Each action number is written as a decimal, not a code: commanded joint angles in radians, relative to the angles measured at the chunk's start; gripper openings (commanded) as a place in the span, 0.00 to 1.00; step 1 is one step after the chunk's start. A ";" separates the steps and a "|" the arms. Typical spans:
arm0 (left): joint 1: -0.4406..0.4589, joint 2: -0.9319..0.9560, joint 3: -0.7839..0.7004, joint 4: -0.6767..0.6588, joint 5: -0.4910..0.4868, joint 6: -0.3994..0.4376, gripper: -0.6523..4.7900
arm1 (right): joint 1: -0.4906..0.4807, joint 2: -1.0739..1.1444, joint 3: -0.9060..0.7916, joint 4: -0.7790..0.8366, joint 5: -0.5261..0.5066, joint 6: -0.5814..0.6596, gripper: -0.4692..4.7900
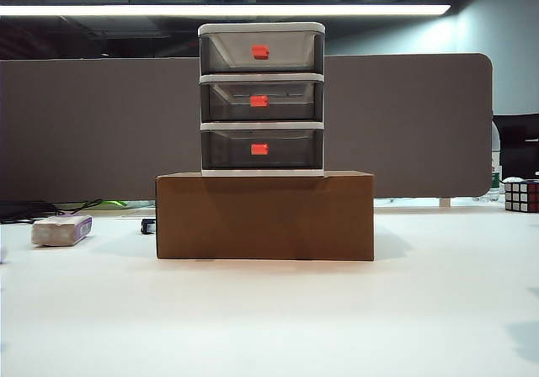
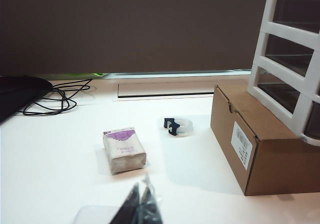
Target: Open the third layer of the drawer on the table, pick up the earphone case on the table and put it in, and finally close the drawer.
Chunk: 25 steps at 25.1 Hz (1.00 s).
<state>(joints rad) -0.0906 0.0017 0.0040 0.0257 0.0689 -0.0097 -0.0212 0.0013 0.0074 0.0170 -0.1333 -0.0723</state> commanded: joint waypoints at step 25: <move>-0.005 0.000 0.004 0.006 0.597 -0.529 0.11 | 0.006 -0.002 -0.006 0.021 -0.559 0.294 0.08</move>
<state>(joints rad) -0.0933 0.0017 0.0040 0.0254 0.6659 -0.5056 -0.0147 0.0013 0.0074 0.0181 -0.6865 0.1829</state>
